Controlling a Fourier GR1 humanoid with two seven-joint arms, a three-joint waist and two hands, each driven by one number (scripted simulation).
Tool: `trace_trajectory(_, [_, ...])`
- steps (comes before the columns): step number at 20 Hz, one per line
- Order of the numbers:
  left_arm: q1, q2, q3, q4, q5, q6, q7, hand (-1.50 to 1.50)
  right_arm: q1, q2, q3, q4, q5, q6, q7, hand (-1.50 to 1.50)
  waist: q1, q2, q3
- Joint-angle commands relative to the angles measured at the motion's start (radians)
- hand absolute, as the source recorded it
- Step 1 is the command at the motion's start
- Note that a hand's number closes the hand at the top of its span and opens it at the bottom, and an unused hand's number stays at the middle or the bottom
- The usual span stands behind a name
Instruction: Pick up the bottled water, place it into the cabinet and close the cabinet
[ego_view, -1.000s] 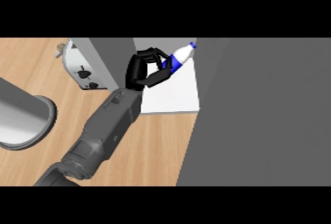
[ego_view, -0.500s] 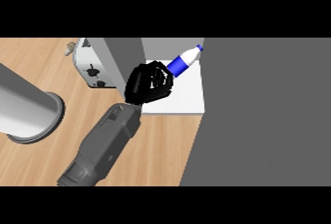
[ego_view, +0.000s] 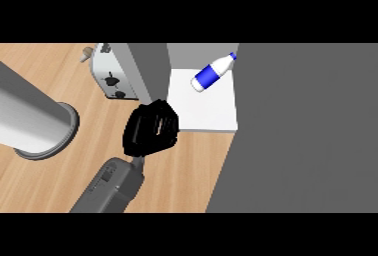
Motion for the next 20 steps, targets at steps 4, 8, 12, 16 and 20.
trace_trajectory(4, [0.320, 0.136, -0.034, -0.360, 0.039, -0.035, 0.064, 1.50, -0.049, -0.051, 0.082, -0.135, -0.039, 0.111, 0.111, 1.50, 0.009, 0.005, -0.001])
trace_trajectory(8, [0.465, 0.167, -0.051, -0.525, 0.038, -0.015, 0.057, 1.50, -0.123, 0.010, 0.207, -0.103, 0.010, 0.147, 0.136, 1.50, 0.005, 0.004, -0.002])
trace_trajectory(12, [0.599, 0.236, -0.045, -0.674, 0.045, -0.020, 0.069, 1.50, -0.187, 0.064, 0.197, -0.125, -0.008, 0.137, 0.229, 1.50, 0.007, 0.005, -0.004])
trace_trajectory(16, [0.721, 0.301, -0.009, -0.766, 0.069, -0.064, 0.046, 1.50, -0.272, 0.145, 0.217, -0.070, 0.033, 0.120, 0.298, 1.50, 0.002, 0.005, -0.004])
trace_trajectory(20, [0.795, 0.336, 0.063, -0.764, 0.102, -0.116, -0.010, 1.50, -0.391, 0.276, 0.220, 0.040, 0.086, 0.089, 0.361, 1.50, -0.005, 0.009, -0.005])
